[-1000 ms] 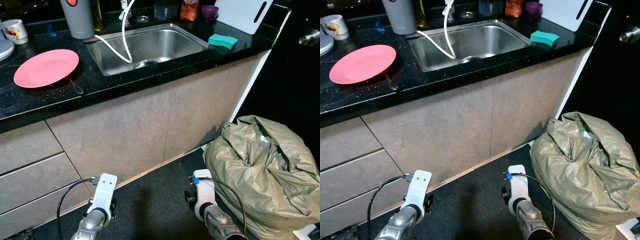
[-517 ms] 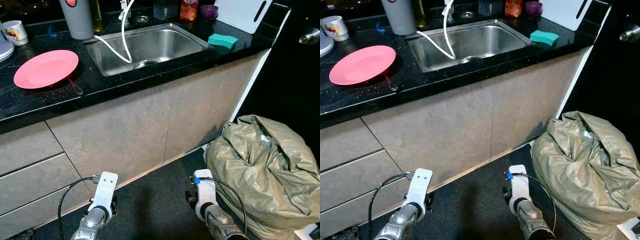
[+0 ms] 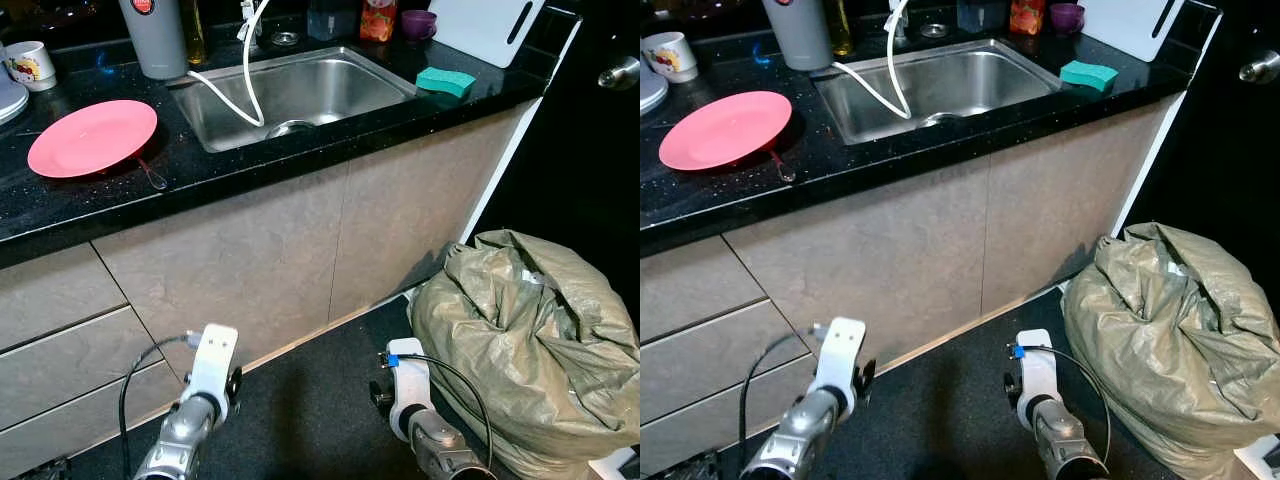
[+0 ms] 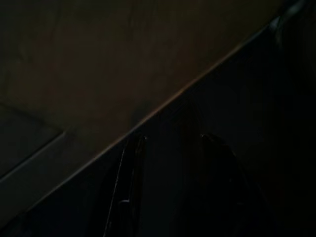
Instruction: Kitchen organization
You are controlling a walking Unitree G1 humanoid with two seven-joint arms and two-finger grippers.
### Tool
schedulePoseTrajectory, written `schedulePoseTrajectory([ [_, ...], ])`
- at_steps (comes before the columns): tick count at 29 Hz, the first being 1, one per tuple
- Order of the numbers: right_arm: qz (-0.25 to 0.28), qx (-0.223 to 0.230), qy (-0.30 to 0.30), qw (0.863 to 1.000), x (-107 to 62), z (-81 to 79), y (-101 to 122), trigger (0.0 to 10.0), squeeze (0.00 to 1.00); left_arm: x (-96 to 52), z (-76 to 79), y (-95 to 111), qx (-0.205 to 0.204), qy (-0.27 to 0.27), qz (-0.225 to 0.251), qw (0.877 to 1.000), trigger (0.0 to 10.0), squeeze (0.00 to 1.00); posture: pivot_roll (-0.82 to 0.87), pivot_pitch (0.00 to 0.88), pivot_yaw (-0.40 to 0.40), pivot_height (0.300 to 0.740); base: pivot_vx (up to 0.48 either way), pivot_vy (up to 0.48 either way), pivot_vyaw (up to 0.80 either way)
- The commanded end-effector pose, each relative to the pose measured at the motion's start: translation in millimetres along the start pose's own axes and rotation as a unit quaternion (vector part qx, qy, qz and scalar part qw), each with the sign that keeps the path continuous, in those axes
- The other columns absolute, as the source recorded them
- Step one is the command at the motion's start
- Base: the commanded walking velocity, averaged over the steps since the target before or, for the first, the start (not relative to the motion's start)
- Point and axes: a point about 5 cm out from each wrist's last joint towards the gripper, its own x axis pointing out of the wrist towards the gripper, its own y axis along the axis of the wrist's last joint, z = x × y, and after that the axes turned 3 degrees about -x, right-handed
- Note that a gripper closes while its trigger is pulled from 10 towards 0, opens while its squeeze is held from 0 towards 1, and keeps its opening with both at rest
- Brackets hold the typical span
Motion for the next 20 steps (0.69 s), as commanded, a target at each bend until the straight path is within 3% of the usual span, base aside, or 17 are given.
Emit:
schedulePoseTrajectory([
  [1, -0.002, 0.000, 0.001, 1.000, -0.2, -0.3, -1, 10.0, 0.00, 2.2, -1.1, 17, -0.015, -0.032, 0.030, 0.999, 10.0, 0.00, 0.01, 0.072, -0.006, 0.740, 0.000, 0.000, 0.00],
  [3, -0.001, 0.000, 0.001, 1.000, 0.0, -0.5, -1, 10.0, 0.00, 5.4, -5.0, 38, -0.039, -0.054, 0.063, 0.996, 10.0, 0.00, 0.01, 0.071, -0.006, 0.740, 0.000, 0.000, 0.00],
  [6, 0.000, 0.000, 0.002, 1.000, 0.3, -1.7, 0, 10.0, 0.00, 6.4, -22.2, 66, -0.008, -0.111, 0.077, 0.991, 10.0, 0.00, 0.01, 0.064, -0.002, 0.740, 0.000, 0.000, 0.00],
  [12, 0.000, 0.002, 0.001, 1.000, 0.2, -2.2, -1, 10.0, 0.00, -6.2, -41.2, 74, 0.039, -0.170, 0.081, 0.981, 10.0, 0.00, 0.01, 0.058, 0.004, 0.740, 0.000, 0.000, 0.00],
  [16, -0.001, 0.002, -0.001, 1.000, -1.1, -0.5, -3, 10.0, 0.00, -38.3, -69.0, 65, 0.095, -0.254, 0.034, 0.962, 10.0, 0.00, 0.02, 0.058, 0.006, 0.740, 0.000, 0.000, 0.00],
  [17, -0.001, 0.002, -0.001, 1.000, -1.1, -0.5, -3, 10.0, 0.00, -38.3, -69.0, 65, 0.095, -0.254, 0.034, 0.962, 10.0, 0.00, 0.02, 0.058, 0.006, 0.740, 0.000, 0.000, 0.00],
  [20, -0.004, 0.001, 0.000, 1.000, -1.8, -0.6, -6, 10.0, 0.00, -66.9, -83.4, 44, 0.130, -0.313, -0.050, 0.939, 10.0, 0.00, 0.02, 0.057, 0.003, 0.740, 0.000, 0.000, 0.00],
])
